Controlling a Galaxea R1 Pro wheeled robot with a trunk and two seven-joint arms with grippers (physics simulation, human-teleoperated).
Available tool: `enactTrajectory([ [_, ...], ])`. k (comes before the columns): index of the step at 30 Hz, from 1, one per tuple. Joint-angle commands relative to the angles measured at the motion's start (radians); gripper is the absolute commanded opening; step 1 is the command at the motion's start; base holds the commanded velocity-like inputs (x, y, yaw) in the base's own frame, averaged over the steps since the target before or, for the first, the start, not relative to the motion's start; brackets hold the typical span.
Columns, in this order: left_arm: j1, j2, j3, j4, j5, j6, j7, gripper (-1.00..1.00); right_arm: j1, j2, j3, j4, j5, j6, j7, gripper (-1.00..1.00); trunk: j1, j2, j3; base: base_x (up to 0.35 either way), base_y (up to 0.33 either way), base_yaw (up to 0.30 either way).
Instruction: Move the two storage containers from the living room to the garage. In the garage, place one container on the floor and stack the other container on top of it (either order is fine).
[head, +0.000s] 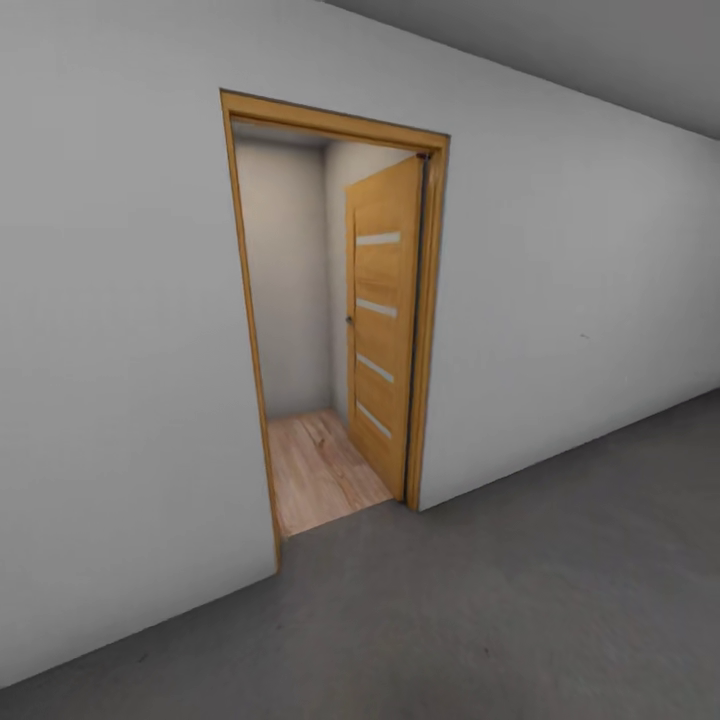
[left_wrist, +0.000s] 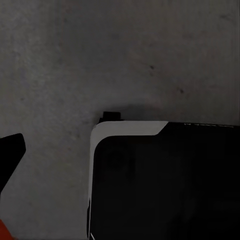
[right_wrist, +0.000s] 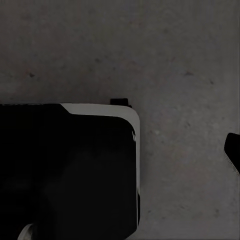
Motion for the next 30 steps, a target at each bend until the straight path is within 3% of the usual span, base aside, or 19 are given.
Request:
enactTrajectory([
  [1,0.000,0.000,0.006,0.001,0.001,-0.003,-0.002,1.00,-0.001,0.000,0.009,0.003,-0.010,-0.006,0.002,1.00,0.001,-0.001,0.000,0.309,-0.055,-0.001],
  [30,0.000,0.000,0.006,0.001,0.001,0.000,-0.002,1.00,-0.001,0.000,0.011,0.003,-0.006,-0.003,0.000,1.00,0.001,-0.001,0.000,0.309,-0.159,0.000],
])
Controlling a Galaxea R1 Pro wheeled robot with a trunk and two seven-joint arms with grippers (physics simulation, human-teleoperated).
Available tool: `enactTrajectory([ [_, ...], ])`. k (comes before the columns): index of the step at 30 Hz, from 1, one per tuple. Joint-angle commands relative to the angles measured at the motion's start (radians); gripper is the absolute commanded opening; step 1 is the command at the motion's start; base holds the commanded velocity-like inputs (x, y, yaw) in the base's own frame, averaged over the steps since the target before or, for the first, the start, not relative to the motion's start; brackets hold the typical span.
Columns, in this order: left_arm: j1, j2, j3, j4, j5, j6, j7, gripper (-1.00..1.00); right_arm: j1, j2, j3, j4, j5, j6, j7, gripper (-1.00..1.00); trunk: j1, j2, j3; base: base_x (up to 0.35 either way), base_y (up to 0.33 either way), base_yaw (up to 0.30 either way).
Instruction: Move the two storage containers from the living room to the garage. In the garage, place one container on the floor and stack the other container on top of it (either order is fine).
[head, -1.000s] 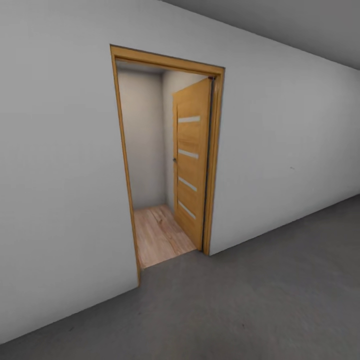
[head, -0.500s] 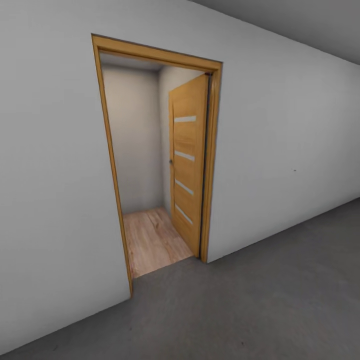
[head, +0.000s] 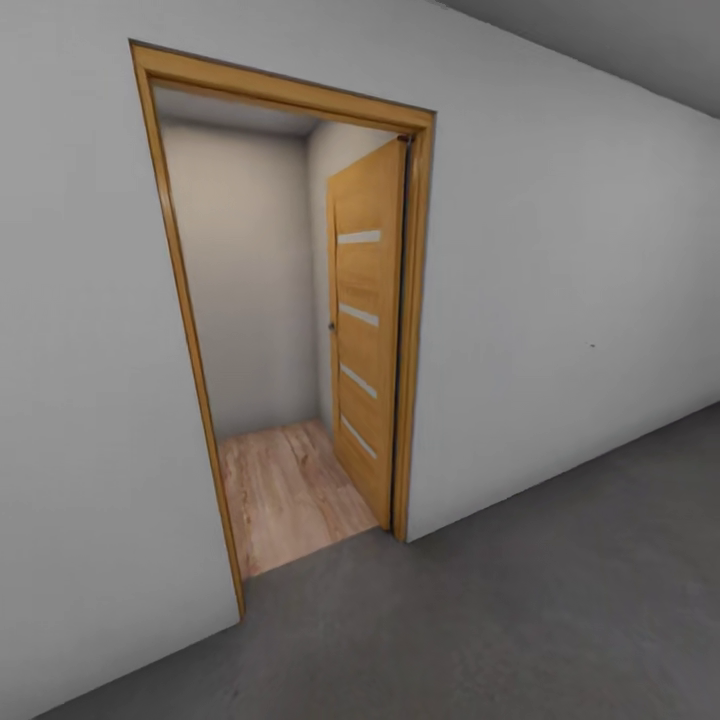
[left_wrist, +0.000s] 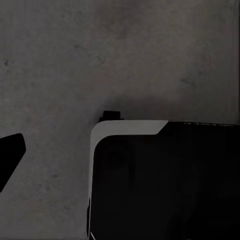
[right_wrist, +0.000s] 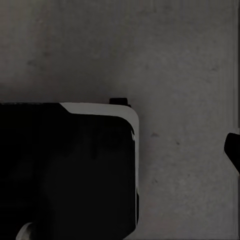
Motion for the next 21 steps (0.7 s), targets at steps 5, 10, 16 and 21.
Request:
enactTrajectory([
  [5,0.000,0.002,0.006,0.001,0.001,-0.002,-0.009,1.00,-0.001,0.000,0.009,0.003,-0.010,-0.004,0.003,1.00,0.001,-0.001,0.000,0.308,-0.095,0.000],
  [10,-0.001,0.003,0.006,0.001,0.002,0.001,-0.015,1.00,-0.001,0.000,0.010,0.003,-0.008,-0.003,0.003,1.00,0.001,-0.001,0.000,0.316,-0.012,0.000],
  [16,0.000,0.006,0.006,0.001,0.005,0.004,-0.015,1.00,-0.001,0.000,0.010,0.003,-0.008,-0.003,0.004,1.00,0.001,-0.001,0.000,0.322,-0.001,0.000],
  [21,0.000,0.008,0.006,0.001,0.007,0.007,-0.014,1.00,-0.001,0.000,0.010,0.003,-0.009,-0.003,0.003,1.00,0.001,-0.001,0.000,0.324,0.000,0.000],
])
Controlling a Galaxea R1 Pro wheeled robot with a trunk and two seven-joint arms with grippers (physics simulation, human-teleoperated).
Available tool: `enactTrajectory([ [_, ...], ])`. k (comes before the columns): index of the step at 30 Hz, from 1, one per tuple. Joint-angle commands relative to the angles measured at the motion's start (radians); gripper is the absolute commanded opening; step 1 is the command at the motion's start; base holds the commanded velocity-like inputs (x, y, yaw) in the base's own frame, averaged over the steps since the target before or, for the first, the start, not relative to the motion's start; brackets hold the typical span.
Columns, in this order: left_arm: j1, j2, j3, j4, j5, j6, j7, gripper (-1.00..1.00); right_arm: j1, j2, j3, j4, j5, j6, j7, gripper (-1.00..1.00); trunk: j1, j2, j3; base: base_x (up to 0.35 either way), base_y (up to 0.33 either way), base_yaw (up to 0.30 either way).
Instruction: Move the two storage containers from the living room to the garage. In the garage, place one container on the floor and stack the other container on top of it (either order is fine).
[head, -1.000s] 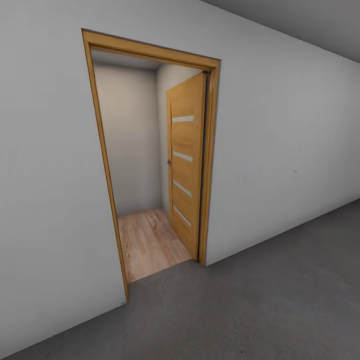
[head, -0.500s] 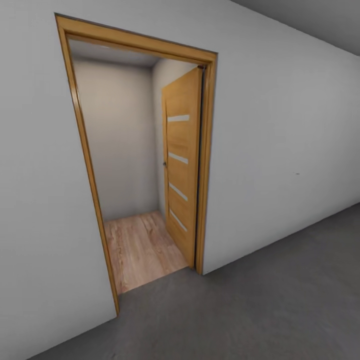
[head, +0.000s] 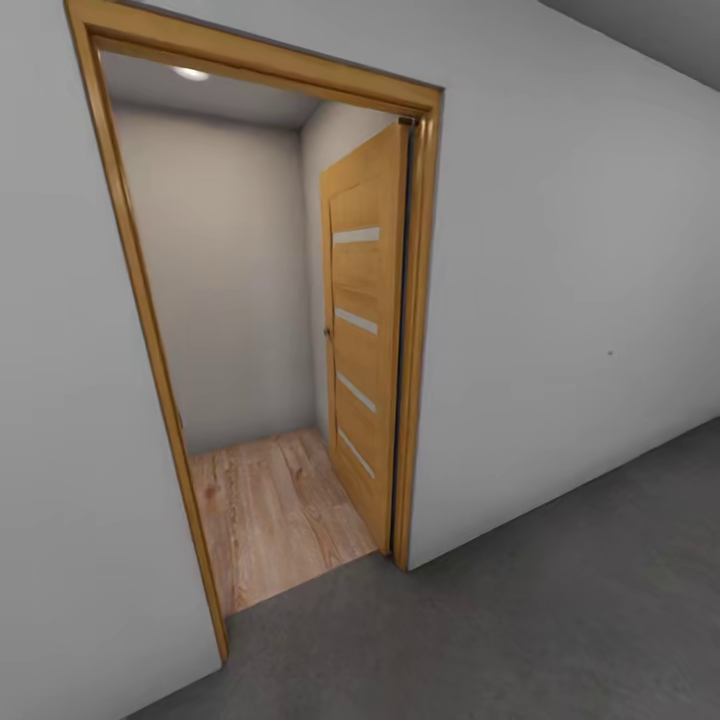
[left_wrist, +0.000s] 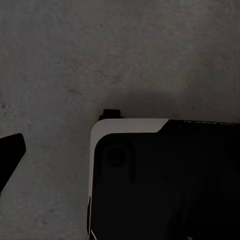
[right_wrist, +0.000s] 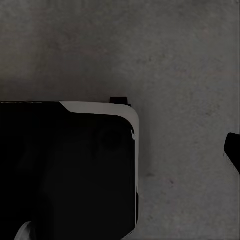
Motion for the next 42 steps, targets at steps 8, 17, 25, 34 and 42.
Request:
enactTrajectory([
  [8,-0.001,0.000,0.006,0.001,0.002,-0.001,-0.004,1.00,-0.001,-0.001,0.010,0.003,-0.008,-0.007,0.002,1.00,0.001,-0.001,0.000,0.324,0.000,0.125],
  [17,-0.001,0.000,0.006,0.001,0.002,-0.001,-0.003,1.00,-0.001,-0.001,0.012,0.003,-0.005,-0.008,0.002,1.00,0.001,-0.001,0.000,0.324,0.000,0.102],
  [25,0.002,-0.003,0.012,-0.002,0.007,-0.005,-0.005,1.00,-0.001,0.006,0.007,0.003,-0.012,-0.005,-0.004,1.00,0.001,-0.001,0.000,0.202,0.000,0.002],
  [34,0.002,-0.009,0.012,-0.002,0.007,-0.008,-0.005,1.00,-0.001,0.004,0.008,0.003,-0.011,-0.004,-0.005,1.00,0.001,-0.001,0.000,0.009,-0.001,0.000],
  [42,0.002,-0.014,0.010,-0.002,0.007,-0.008,0.000,1.00,-0.001,0.002,0.008,0.003,-0.010,-0.004,-0.004,1.00,0.001,-0.001,0.000,0.232,-0.125,0.000],
])
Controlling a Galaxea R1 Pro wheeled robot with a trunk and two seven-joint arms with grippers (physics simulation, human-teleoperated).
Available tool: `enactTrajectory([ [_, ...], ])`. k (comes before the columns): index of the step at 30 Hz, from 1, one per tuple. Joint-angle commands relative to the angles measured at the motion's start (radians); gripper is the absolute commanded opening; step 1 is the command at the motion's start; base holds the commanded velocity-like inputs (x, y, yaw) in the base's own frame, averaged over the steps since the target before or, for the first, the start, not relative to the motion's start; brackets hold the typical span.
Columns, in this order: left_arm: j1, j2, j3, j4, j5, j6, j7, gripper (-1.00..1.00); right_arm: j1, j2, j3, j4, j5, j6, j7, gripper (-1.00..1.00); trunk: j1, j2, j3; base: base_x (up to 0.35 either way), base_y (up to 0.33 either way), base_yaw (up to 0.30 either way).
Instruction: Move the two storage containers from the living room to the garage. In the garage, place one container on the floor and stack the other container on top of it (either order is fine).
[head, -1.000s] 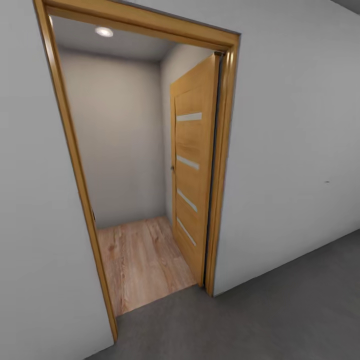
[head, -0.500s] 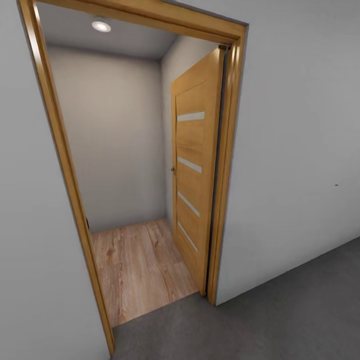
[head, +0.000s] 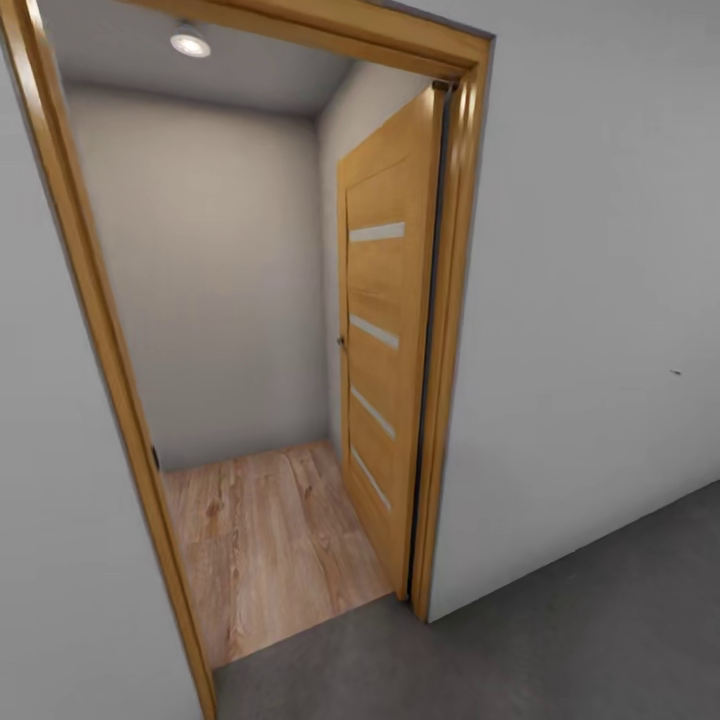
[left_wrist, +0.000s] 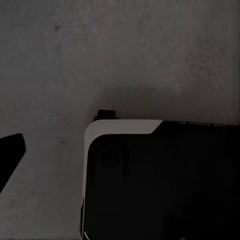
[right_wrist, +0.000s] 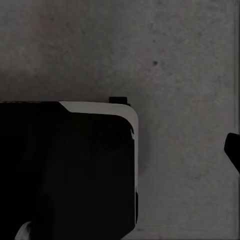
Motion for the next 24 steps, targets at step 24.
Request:
enactTrajectory([
  [24,0.000,0.001,0.006,0.001,0.003,-0.001,-0.003,1.00,-0.001,-0.002,0.010,0.003,-0.003,-0.006,0.001,1.00,0.001,-0.001,0.000,0.284,-0.197,0.125],
])
